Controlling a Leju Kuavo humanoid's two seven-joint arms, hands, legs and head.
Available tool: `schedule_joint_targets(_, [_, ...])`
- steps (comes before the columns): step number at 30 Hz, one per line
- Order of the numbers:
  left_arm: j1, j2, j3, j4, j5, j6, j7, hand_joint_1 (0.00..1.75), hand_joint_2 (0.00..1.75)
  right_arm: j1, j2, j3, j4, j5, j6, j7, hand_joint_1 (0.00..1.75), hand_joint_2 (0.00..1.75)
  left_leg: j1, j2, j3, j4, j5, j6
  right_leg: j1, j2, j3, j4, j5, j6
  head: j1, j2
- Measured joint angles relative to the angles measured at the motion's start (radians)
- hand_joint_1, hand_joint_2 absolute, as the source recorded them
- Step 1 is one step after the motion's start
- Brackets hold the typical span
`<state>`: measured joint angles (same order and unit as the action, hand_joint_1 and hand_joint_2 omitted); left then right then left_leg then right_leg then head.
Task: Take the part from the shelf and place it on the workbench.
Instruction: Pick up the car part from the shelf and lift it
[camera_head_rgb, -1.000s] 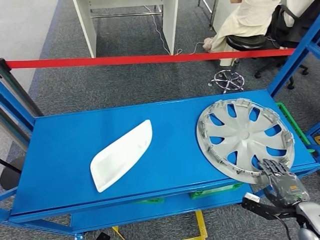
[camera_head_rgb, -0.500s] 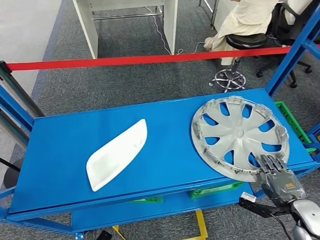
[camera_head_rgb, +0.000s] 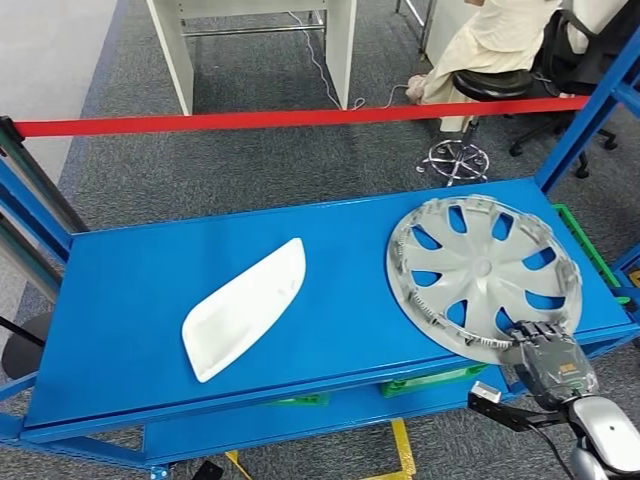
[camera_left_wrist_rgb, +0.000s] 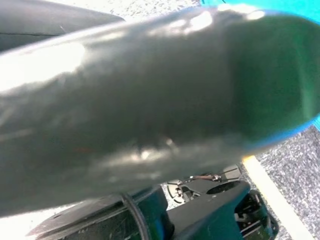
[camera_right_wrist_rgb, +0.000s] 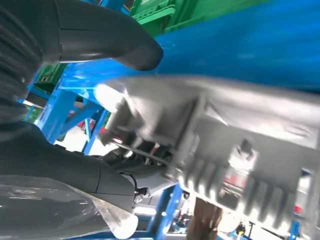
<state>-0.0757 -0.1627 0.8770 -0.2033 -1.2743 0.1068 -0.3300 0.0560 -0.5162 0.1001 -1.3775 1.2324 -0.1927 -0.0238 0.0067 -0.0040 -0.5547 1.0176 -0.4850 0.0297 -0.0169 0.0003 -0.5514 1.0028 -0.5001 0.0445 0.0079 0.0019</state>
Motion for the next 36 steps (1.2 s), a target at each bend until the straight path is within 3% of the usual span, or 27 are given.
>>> schedule_joint_targets(2, [-0.002, 0.000, 0.000, 0.000, 0.000, 0.000, 0.000, 0.00, 0.00, 0.001, 0.002, 0.000, -0.001, -0.001, -0.004, -0.003, 1.75, 1.75, 0.002, 0.000, 0.000, -0.005, 0.004, 0.012, -0.002, 0.000, -0.036, 0.072, -0.047, 0.006, 0.003, 0.000])
schedule_joint_targets(4, [-0.002, 0.000, 0.000, 0.000, 0.000, 0.000, 0.000, 0.00, 0.00, 0.004, 0.006, 0.001, -0.004, -0.001, -0.007, -0.006, 1.75, 1.75, 0.000, 0.001, -0.001, -0.005, 0.004, 0.017, -0.002, 0.000, -0.099, 0.207, -0.106, 0.009, 0.005, 0.000])
schedule_joint_targets(5, [-0.001, 0.000, 0.000, 0.000, 0.000, 0.000, 0.000, 0.00, 0.00, 0.008, 0.008, 0.001, -0.007, -0.001, -0.009, -0.007, 1.75, 1.75, -0.001, 0.000, -0.001, -0.005, 0.004, 0.017, -0.002, 0.000, -0.124, 0.258, -0.119, 0.010, 0.005, 0.000])
schedule_joint_targets(6, [0.000, 0.000, 0.000, 0.000, 0.000, 0.000, 0.000, 0.00, 0.00, 0.012, 0.011, 0.002, -0.011, -0.001, -0.011, -0.008, 1.75, 1.75, -0.002, 0.000, -0.001, -0.005, 0.003, 0.018, -0.002, 0.000, -0.135, 0.276, -0.114, 0.010, 0.005, 0.000])
schedule_joint_targets(7, [0.000, 0.000, 0.000, 0.000, 0.000, 0.001, 0.000, 0.00, 0.00, 0.016, 0.012, 0.002, -0.016, -0.001, -0.013, -0.010, 1.75, 1.75, -0.002, 0.000, 0.000, -0.004, 0.002, 0.018, -0.002, -0.001, -0.127, 0.254, -0.090, 0.009, 0.005, 0.000])
schedule_joint_targets(9, [-0.001, -0.001, 0.000, 0.000, 0.000, 0.002, 0.000, 0.00, 0.00, 0.024, 0.014, 0.002, -0.032, -0.001, -0.015, -0.012, 1.75, 1.75, -0.002, -0.002, 0.003, -0.004, -0.001, 0.016, -0.003, -0.001, -0.069, 0.127, -0.020, 0.006, 0.005, 0.000])
schedule_joint_targets(10, [-0.001, -0.001, 0.000, 0.000, 0.000, 0.002, 0.000, 0.00, 0.00, 0.028, 0.015, 0.003, -0.041, -0.001, -0.016, -0.012, 1.75, 1.75, -0.004, -0.003, 0.002, -0.001, -0.003, 0.013, -0.002, -0.001, -0.037, 0.064, 0.002, 0.004, 0.005, 0.000])
schedule_joint_targets(12, [-0.002, -0.001, 0.000, 0.000, 0.002, 0.002, 0.000, 0.00, 0.00, 0.036, 0.017, 0.003, -0.062, 0.000, -0.019, -0.012, 1.75, 1.75, -0.008, -0.004, -0.003, 0.002, -0.004, 0.003, 0.000, 0.000, -0.009, 0.007, 0.008, -0.002, 0.003, 0.000])
schedule_joint_targets(14, [-0.001, -0.001, 0.001, 0.000, 0.004, 0.002, -0.001, 0.00, 0.00, 0.046, 0.019, 0.003, -0.083, 0.002, -0.024, -0.011, 1.75, 1.75, -0.009, -0.005, -0.006, 0.004, -0.004, -0.006, 0.000, 0.000, -0.008, 0.003, 0.007, -0.009, 0.002, 0.000])
schedule_joint_targets(16, [-0.002, -0.001, 0.001, 0.000, 0.006, 0.003, -0.003, 0.00, 0.00, 0.056, 0.019, 0.003, -0.104, 0.004, -0.028, -0.009, 1.75, 1.75, -0.007, -0.004, -0.015, 0.030, -0.026, -0.016, -0.002, -0.001, -0.004, -0.001, 0.009, -0.019, 0.000, 0.000])
schedule_joint_targets(19, [-0.002, -0.001, 0.003, 0.000, 0.014, -0.003, -0.017, 0.00, 0.00, 0.070, 0.019, 0.004, -0.134, 0.005, -0.032, -0.009, 1.75, 1.75, -0.005, -0.003, -0.088, 0.191, -0.107, -0.029, -0.003, -0.005, 0.000, -0.003, 0.007, -0.030, -0.005, 0.000])
schedule_joint_targets(20, [-0.001, -0.001, 0.006, 0.000, 0.021, -0.012, -0.027, 0.00, 0.44, 0.076, 0.019, 0.004, -0.144, 0.005, -0.033, -0.009, 1.75, 1.75, -0.004, -0.003, -0.114, 0.246, -0.125, -0.030, -0.003, -0.006, 0.000, -0.002, 0.006, -0.032, -0.005, 0.000])
schedule_joint_targets(21, [0.000, 0.000, 0.009, 0.000, 0.029, -0.023, -0.041, 0.00, 0.87, 0.082, 0.019, 0.005, -0.155, 0.005, -0.034, -0.008, 1.75, 1.75, -0.004, -0.003, -0.129, 0.273, -0.124, -0.030, -0.003, -0.006, 0.001, -0.002, 0.005, -0.033, -0.005, 0.000])
schedule_joint_targets(23, [0.000, 0.002, 0.018, 0.000, 0.043, -0.044, -0.073, 0.00, 1.75, 0.095, 0.019, 0.005, -0.178, 0.005, -0.037, -0.006, 1.75, 1.75, -0.004, -0.003, -0.109, 0.222, -0.070, -0.027, -0.003, -0.004, 0.004, 0.000, 0.003, -0.033, -0.005, 0.000])
schedule_joint_targets(25, [-0.001, 0.005, 0.025, 0.000, 0.051, -0.055, -0.096, 0.00, 1.75, 0.103, 0.019, 0.004, -0.201, 0.006, -0.041, -0.006, 1.75, 1.75, -0.005, -0.003, -0.059, 0.102, -0.004, -0.019, -0.001, -0.002, 0.005, 0.003, -0.001, -0.030, -0.005, 0.000])
schedule_joint_targets(26, [-0.003, 0.006, 0.027, 0.000, 0.054, -0.058, -0.103, 0.00, 1.75, 0.105, 0.019, 0.004, -0.212, 0.006, -0.043, -0.006, 1.75, 1.75, -0.006, -0.003, -0.041, 0.056, 0.008, -0.015, 0.001, -0.001, 0.003, 0.005, -0.003, -0.027, -0.005, 0.000])
schedule_joint_targets(29, [-0.006, 0.008, 0.033, 0.000, 0.064, -0.062, -0.116, 0.00, 1.75, 0.107, 0.019, 0.003, -0.238, 0.006, -0.048, -0.006, 1.75, 1.75, -0.009, -0.005, -0.028, 0.015, 0.003, -0.006, 0.002, 0.001, -0.007, 0.007, -0.001, -0.013, -0.003, 0.000])
schedule_joint_targets(31, [-0.007, 0.008, 0.040, 0.000, 0.070, -0.056, -0.122, 0.00, 1.75, 0.110, 0.018, 0.003, -0.255, 0.007, -0.051, -0.008, 1.75, 1.75, -0.006, -0.004, -0.026, 0.007, 0.008, 0.003, -0.001, 0.001, -0.016, 0.020, -0.015, -0.004, -0.002, 0.000])
schedule_joint_targets(33, [-0.010, 0.007, 0.047, 0.000, 0.077, -0.045, -0.125, 0.00, 1.75, 0.111, 0.018, 0.004, -0.273, 0.007, -0.060, -0.009, 1.75, 1.75, -0.002, -0.003, -0.023, -0.001, 0.013, 0.013, -0.002, 0.000, -0.058, 0.105, -0.066, 0.002, 0.004, 0.000])
schedule_joint_targets(35, [-0.014, 0.007, 0.054, 0.000, 0.089, -0.036, -0.127, 0.00, 1.75, 0.112, 0.018, 0.005, -0.291, 0.005, -0.074, -0.011, 1.75, 1.75, -0.002, -0.003, -0.023, -0.001, 0.013, 0.017, -0.003, 0.000, -0.121, 0.234, -0.118, 0.006, 0.007, 0.000])
schedule_joint_targets(36, [-0.014, 0.006, 0.058, 0.000, 0.098, -0.033, -0.127, 0.00, 1.75, 0.114, 0.018, 0.005, -0.302, 0.003, -0.081, -0.012, 1.75, 1.75, -0.003, -0.002, -0.023, -0.001, 0.013, 0.017, -0.003, 0.000, -0.140, 0.271, -0.123, 0.008, 0.007, 0.000])
